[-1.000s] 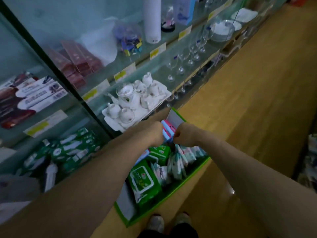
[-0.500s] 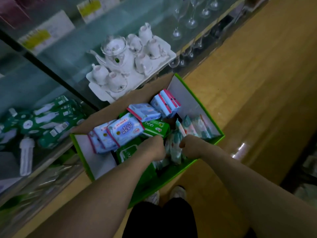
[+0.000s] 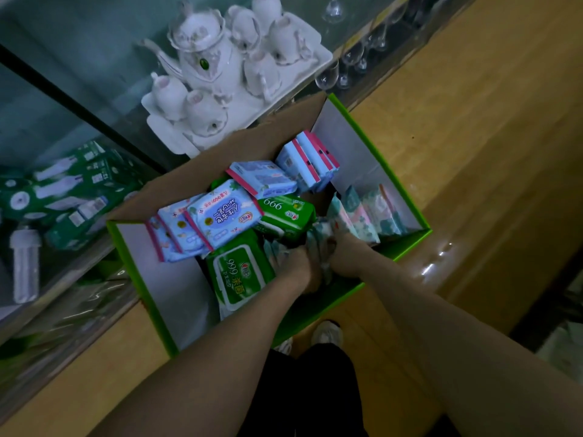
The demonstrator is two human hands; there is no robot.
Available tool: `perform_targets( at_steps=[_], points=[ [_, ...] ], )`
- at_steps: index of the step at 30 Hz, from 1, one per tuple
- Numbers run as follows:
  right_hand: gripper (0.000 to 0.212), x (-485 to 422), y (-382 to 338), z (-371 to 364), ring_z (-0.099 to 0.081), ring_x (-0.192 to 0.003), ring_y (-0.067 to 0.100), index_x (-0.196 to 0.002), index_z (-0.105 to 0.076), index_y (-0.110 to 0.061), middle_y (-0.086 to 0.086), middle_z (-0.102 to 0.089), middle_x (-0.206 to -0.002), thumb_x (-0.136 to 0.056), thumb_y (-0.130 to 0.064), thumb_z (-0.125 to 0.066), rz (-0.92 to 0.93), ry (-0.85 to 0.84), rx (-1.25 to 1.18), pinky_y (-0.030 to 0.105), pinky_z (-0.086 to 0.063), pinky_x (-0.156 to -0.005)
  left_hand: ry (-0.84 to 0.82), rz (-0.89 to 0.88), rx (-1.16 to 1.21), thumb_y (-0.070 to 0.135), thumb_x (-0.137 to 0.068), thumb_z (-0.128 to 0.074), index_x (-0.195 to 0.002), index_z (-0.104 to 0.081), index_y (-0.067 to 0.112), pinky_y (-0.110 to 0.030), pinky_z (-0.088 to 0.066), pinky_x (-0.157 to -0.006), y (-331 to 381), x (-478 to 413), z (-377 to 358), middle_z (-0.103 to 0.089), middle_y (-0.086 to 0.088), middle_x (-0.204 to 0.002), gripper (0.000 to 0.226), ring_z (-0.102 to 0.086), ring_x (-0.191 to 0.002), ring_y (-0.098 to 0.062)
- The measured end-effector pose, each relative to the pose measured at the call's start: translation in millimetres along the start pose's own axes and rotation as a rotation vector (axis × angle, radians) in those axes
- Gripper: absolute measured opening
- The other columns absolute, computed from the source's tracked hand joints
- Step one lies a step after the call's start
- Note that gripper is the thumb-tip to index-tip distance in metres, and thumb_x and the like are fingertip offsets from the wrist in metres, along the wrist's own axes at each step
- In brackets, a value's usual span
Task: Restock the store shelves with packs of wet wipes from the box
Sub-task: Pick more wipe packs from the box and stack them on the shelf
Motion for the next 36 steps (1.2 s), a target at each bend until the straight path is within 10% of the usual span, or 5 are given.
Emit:
perform_targets(
  at_steps=[7,11,16,22,36],
  points=[
    [0.049,-8.5,-8.0,-5.3,-0.049,-0.124,0.03,-0.139,-0.037,0.003,0.021,-0.046,-0.137,-0.096,-0.014,-0.05,0.017,-0.033,-0.255,0.037,-0.039,-0.105,0.021,0.032,0.204,0.009,-0.086,-0.064,-0.102,-0.07,0.002,-0.027,-0.046,-0.071,-24.6,-19.4,7.9,-0.068,-0.021,-0.104,0.019,-0.064,-0.099,-0.034],
    [0.016,-7.7,-9.1,-9.3,-0.062,-0.061,0.022,-0.079,-0.048,-0.009,0.013,-0.058,-0.078,-0.092,0.001,-0.051,0.007,-0.101,-0.45,0.041,-0.055,-0.068,-0.102,0.017,0.152,0.031,-0.09,-0.061,-0.111,-0.067,0.009,-0.039,-0.052,-0.087,-17.4,-23.0,-7.2,-0.068,-0.019,-0.107,0.031,-0.064,-0.101,-0.033],
    [0.028,-6.6,-0.3,-10.1,-0.055,-0.059,0.025,-0.071,-0.054,-0.009,0.014,-0.057,-0.069,-0.096,-0.021,-0.051,-0.071,-0.132,-0.542,0.032,-0.049,-0.061,0.007,-0.015,0.014,0.039,-0.088,-0.062,-0.12,-0.058,0.011,-0.031,-0.048,-0.087,-11.8,-26.2,-11.1,-0.064,-0.014,-0.116,0.043,-0.06,-0.108,-0.031],
    [0.073,-9.6,1.4,-5.3,-0.058,-0.094,0.023,-0.14,-0.033,-0.006,0.013,-0.056,-0.124,-0.085,-0.04,-0.068,-0.067,-0.028,-0.49,0.029,-0.051,-0.072,0.007,-0.102,0.156,0.024,-0.085,-0.068,-0.125,-0.057,0.011,-0.037,-0.05,-0.093,-8.8,-12.6,-4.9,-0.065,-0.011,-0.118,0.044,-0.061,-0.109,-0.027],
    [0.026,27.3,2.3,15.2,-0.065,-0.086,0.018,-0.119,-0.053,-0.012,0.007,-0.066,-0.106,-0.095,-0.022,-0.054,0.018,-0.09,-0.771,0.026,-0.053,-0.065,-0.058,0.058,0.747,0.039,-0.083,-0.072,-0.118,-0.054,0.015,-0.032,-0.057,-0.072,5.7,5.3,34.5,-0.067,-0.01,-0.109,0.046,-0.068,-0.088,-0.022]
  ],
)
Point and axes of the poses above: each hand's wrist, its own x-axis away from the middle knuckle, its own z-axis out of the back of the hand, y = z × x, the point moved 7 cm from there along -x, towards the middle knuckle
